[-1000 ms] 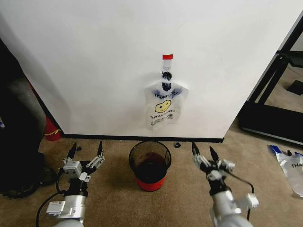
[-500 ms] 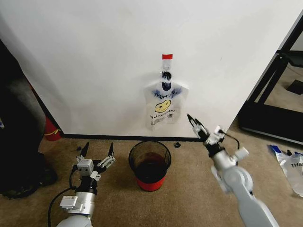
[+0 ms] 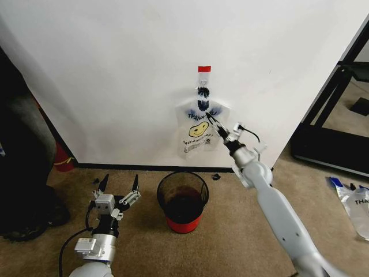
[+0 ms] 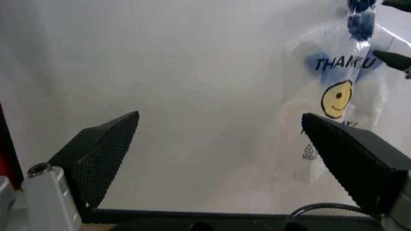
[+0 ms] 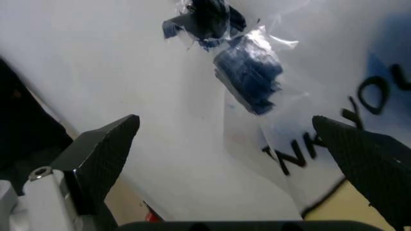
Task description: Pick up the garbage bag from the wall and place it over the trash bin.
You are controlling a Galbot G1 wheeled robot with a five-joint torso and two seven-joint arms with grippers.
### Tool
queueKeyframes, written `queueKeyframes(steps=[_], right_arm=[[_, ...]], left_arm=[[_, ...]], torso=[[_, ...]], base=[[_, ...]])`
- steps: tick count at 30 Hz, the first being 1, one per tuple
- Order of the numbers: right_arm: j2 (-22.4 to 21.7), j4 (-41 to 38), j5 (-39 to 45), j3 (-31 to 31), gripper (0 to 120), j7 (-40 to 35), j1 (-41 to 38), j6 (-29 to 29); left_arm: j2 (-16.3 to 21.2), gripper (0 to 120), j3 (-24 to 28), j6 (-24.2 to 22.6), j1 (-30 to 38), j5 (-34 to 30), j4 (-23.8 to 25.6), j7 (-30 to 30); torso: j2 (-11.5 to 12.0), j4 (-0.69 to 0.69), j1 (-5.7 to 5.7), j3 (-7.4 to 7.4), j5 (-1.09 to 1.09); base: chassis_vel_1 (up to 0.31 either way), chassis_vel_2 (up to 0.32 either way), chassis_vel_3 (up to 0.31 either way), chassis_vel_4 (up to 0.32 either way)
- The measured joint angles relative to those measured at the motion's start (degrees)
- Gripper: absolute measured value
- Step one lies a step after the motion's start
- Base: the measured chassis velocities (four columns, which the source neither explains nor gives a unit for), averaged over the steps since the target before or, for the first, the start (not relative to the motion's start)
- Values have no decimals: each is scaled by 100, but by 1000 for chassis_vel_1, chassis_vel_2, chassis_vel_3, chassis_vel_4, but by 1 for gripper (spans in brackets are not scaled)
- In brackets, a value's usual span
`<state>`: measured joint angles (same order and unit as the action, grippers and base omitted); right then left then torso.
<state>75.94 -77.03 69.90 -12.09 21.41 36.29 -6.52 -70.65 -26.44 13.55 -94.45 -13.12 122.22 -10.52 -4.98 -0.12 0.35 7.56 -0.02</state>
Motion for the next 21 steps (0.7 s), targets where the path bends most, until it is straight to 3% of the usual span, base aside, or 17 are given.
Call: queueKeyframes(steps=[8, 21], right_arm=[[308, 382, 53, -189, 100, -17, -236, -65], [449, 276, 81, -78, 100, 15, -274, -99]], left_arm=[[4, 99, -8, -2, 15, -15, -20, -4], [50, 99, 11, -39, 95, -33, -21, -14]], torso=[[0, -1, 0, 1, 2], [-1, 0, -1, 0, 1]], base=[[0, 0, 0, 0], [0, 0, 0, 0]])
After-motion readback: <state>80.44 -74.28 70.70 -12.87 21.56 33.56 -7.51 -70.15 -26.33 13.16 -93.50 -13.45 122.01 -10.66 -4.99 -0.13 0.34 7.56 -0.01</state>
